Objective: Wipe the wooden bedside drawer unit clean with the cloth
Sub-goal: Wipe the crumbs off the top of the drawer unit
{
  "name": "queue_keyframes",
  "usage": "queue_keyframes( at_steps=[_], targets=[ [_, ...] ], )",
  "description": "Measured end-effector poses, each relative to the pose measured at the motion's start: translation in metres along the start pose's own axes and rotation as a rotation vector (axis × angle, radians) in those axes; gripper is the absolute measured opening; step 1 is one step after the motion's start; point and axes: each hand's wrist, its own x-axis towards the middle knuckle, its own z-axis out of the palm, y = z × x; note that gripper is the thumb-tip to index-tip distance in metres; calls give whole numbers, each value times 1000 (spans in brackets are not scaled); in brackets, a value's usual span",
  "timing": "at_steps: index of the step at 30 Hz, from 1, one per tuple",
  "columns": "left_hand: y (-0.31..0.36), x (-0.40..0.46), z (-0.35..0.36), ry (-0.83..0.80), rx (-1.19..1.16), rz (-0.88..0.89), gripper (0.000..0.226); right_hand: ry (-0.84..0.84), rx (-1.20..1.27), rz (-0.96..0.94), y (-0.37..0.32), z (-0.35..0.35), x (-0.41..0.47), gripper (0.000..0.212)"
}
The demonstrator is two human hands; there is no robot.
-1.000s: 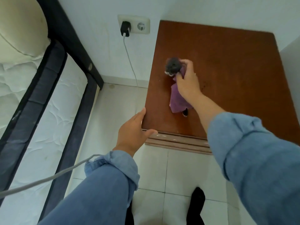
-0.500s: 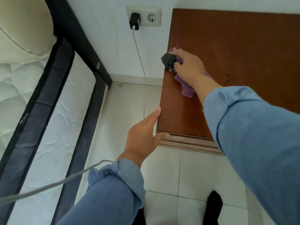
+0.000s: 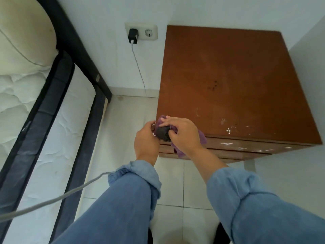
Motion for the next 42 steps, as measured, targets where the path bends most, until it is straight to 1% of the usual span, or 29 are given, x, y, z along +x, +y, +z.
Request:
queue_keyframes(
  at_steps=[3, 6, 8, 9, 12, 14, 17, 21, 22, 24, 26, 27, 29, 32, 38, 42],
  targets=[
    [7, -9, 2, 13, -42, -37, 34, -31, 35, 37, 4, -13, -20, 38],
    [18, -19, 6, 13, -50, -51, 40, 26, 143, 199, 14, -42, -43, 33],
    [24, -28, 11, -10, -69, -85, 48, 126, 264, 325, 23, -68, -55, 35],
    [27, -31, 12, -22, -78, -107, 56, 193, 304, 376, 27, -82, -57, 36],
    [28, -33, 21, -34, -61, -137, 87, 398, 381, 489, 55, -129, -62, 37],
    [34, -32, 24, -22, -29, -157, 91, 526, 400, 532, 77, -158, -66, 35],
    [38, -33, 29, 24, 35, -171, 93, 715, 315, 601, 113, -197, -74, 38],
    [31, -35, 40, 112, 63, -134, 95, 863, 286, 653, 156, -234, -78, 37],
    [29, -35, 43, 131, 66, -131, 94, 861, 238, 669, 170, -237, -79, 35],
    [25, -34, 48, 161, 82, -122, 92, 746, 93, 720, 194, -237, -80, 33],
    [22, -34, 51, 184, 93, -98, 91, 615, -77, 745, 209, -230, -80, 46],
    [22, -34, 53, 194, 98, -86, 91, 580, -151, 740, 211, -224, -78, 49],
    [22, -36, 55, 215, 109, -63, 91, 574, -246, 720, 204, -215, -71, 50],
    [22, -38, 58, 240, 130, -48, 91, 568, -297, 650, 177, -188, -60, 50],
    [21, -38, 58, 215, 112, -63, 95, 389, -349, 493, 112, -115, -32, 56],
    [12, -39, 51, 169, 38, 1, 79, 268, -384, 440, 91, -88, -15, 60]
  ],
)
